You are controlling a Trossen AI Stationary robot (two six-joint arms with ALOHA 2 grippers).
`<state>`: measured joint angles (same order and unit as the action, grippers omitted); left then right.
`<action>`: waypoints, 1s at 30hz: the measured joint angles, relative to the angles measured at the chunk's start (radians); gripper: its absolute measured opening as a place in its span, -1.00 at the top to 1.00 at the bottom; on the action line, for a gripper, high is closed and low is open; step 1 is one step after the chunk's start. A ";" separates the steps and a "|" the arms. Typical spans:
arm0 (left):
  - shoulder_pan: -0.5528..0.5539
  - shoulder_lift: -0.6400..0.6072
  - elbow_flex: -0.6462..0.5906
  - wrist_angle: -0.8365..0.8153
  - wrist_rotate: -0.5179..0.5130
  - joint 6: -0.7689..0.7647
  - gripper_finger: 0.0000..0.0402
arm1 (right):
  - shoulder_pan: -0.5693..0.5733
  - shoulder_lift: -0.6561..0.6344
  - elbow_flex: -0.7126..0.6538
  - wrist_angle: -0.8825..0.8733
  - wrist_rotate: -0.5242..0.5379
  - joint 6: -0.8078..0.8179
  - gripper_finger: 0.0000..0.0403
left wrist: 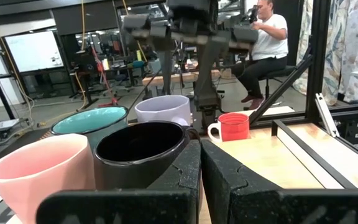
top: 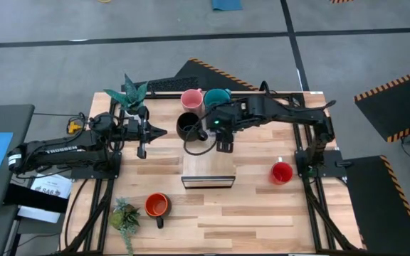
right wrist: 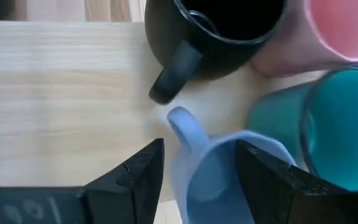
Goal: Place coffee mugs
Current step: Put the purple mug on the shelf
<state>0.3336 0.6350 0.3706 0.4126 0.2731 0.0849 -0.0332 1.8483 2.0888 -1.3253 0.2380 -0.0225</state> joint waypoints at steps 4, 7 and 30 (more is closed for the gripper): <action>0.000 0.000 0.000 -0.004 0.003 -0.001 1.00 | 0.009 -0.066 0.000 -0.044 0.028 0.051 -0.10; 0.000 0.000 0.000 -0.007 0.003 -0.001 1.00 | 0.022 -0.113 0.000 -0.070 0.057 0.104 -0.10; 0.000 -0.026 0.000 -0.011 0.031 -0.007 1.00 | 0.048 -0.777 -1.150 0.651 0.233 0.288 0.87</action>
<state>0.3332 0.6086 0.3706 0.4013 0.3046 0.0784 0.0146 1.0711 0.9391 -0.6742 0.4714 0.2659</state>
